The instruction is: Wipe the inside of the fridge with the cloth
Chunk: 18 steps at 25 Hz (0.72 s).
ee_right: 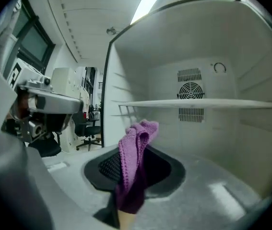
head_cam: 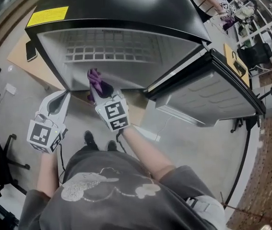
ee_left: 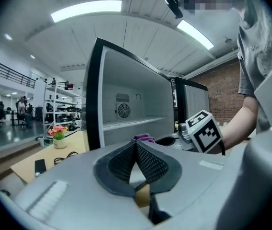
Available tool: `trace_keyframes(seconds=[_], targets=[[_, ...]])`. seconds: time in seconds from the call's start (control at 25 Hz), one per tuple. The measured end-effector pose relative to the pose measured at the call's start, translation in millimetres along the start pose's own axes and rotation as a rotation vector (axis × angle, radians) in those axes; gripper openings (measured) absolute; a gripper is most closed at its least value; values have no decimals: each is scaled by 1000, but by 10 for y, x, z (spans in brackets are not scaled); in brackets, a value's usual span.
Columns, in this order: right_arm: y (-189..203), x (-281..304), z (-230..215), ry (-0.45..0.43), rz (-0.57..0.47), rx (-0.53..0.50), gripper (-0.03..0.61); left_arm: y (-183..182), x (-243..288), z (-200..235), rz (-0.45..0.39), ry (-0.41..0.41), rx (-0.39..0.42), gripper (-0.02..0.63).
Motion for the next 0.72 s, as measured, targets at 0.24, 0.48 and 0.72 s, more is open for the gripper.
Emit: trace_keyframes(seconds=[0.24, 0.48, 0.72], targets=[[-31, 751, -174, 12, 19, -65, 84, 123, -170, 271, 26, -50, -32, 17], [99, 1400, -288, -19, 81, -25, 84, 227, -263, 516, 40, -87, -82, 17], [-3, 1617, -197, -50, 41, -34, 84, 261, -205, 616, 58, -71, -101, 17]])
Point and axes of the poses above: the fingertips, and each gripper's own axes: x forward along the fingers, z to its left, y out of its underside, the point moved 3 cm from there along -x, backward along the fingers
